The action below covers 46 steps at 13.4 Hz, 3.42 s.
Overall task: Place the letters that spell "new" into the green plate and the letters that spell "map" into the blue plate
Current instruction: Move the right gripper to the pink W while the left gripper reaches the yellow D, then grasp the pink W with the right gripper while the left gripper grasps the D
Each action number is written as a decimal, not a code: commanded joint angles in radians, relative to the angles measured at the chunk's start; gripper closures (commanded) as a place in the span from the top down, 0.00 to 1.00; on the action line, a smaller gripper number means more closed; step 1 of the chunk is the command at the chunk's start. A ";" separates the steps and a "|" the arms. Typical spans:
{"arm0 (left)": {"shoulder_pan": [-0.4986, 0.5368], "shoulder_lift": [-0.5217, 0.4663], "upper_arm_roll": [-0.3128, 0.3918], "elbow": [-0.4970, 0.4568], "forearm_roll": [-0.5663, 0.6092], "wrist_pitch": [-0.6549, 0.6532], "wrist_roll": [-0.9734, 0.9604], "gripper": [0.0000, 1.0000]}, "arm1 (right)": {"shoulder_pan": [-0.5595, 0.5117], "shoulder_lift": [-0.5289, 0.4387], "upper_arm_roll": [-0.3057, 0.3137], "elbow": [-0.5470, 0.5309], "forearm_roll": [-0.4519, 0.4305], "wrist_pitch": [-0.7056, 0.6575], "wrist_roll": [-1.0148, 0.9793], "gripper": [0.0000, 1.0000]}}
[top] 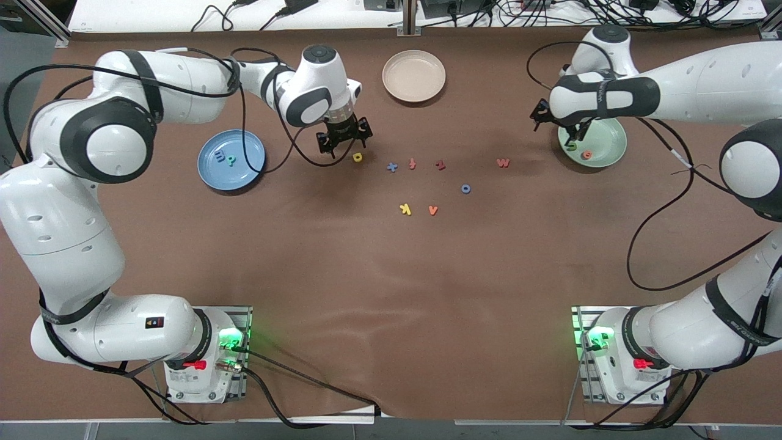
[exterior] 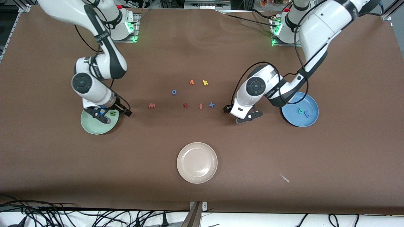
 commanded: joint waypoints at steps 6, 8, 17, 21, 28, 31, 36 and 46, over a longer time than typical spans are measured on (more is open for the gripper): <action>-0.077 0.056 0.061 0.056 0.000 0.041 -0.057 0.82 | 0.132 0.111 0.002 0.119 0.011 -0.004 0.492 1.00; -0.083 0.064 0.062 0.063 0.000 0.041 -0.055 0.70 | 0.158 0.141 0.002 0.156 0.011 -0.007 0.607 1.00; -0.111 0.067 0.095 0.073 0.034 0.041 -0.052 0.47 | 0.207 0.184 0.000 0.184 0.009 -0.007 0.839 1.00; -0.111 0.065 0.095 0.073 0.036 0.040 -0.051 0.25 | 0.212 0.135 0.000 0.098 0.001 0.057 0.845 1.00; -0.008 -0.039 0.032 0.074 0.013 -0.071 0.055 0.08 | 0.213 0.075 0.002 -0.078 -0.006 0.246 0.825 0.99; 0.278 -0.070 -0.190 0.074 -0.036 -0.279 0.257 0.10 | 0.213 0.073 0.002 -0.091 -0.006 0.247 0.810 0.94; 0.547 -0.068 -0.244 0.054 -0.023 -0.473 0.633 0.09 | 0.213 0.084 0.002 -0.089 -0.006 0.250 0.805 0.64; 0.655 0.054 -0.175 0.019 0.128 -0.379 0.793 0.48 | 0.212 0.093 0.000 -0.016 -0.005 0.177 0.764 0.00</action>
